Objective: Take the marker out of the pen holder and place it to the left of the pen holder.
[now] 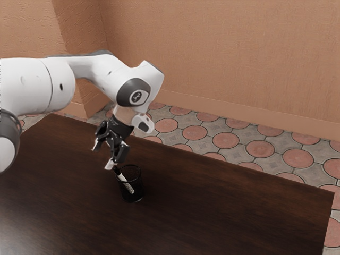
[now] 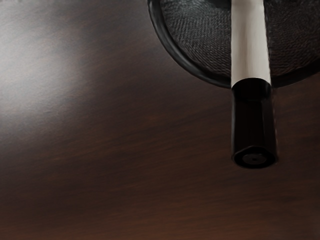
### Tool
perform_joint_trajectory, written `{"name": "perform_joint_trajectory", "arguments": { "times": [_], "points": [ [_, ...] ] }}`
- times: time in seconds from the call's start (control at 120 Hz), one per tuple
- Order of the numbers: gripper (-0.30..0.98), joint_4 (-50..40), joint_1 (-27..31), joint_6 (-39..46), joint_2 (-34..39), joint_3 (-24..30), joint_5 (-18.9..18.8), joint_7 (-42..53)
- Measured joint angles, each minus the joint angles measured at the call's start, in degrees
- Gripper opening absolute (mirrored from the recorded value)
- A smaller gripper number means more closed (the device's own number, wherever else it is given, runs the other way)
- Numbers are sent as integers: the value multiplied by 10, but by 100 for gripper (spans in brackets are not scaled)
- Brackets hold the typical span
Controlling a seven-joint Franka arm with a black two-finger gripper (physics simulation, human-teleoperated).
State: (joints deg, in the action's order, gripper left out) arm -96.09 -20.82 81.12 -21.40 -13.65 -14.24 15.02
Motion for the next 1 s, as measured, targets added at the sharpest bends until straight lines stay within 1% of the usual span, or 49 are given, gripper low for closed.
{"name": "perform_joint_trajectory", "arguments": {
  "times": [0.133, 0.225, 0.383, 0.533, 0.642, 0.817, 1.0],
  "points": [
    [69, 4, -9, -6, -29, 0, 41, -16],
    [69, 14, -7, -9, -51, 0, 58, -26],
    [68, 30, -6, -11, -72, 1, 68, -40],
    [63, 46, 7, -12, -78, 0, 68, -49],
    [52, 48, 8, -11, -84, 0, 68, -51],
    [27, 55, 6, -9, -85, 1, 70, -49],
    [11, 56, 5, -8, -85, 1, 70, -46]
  ]
}}
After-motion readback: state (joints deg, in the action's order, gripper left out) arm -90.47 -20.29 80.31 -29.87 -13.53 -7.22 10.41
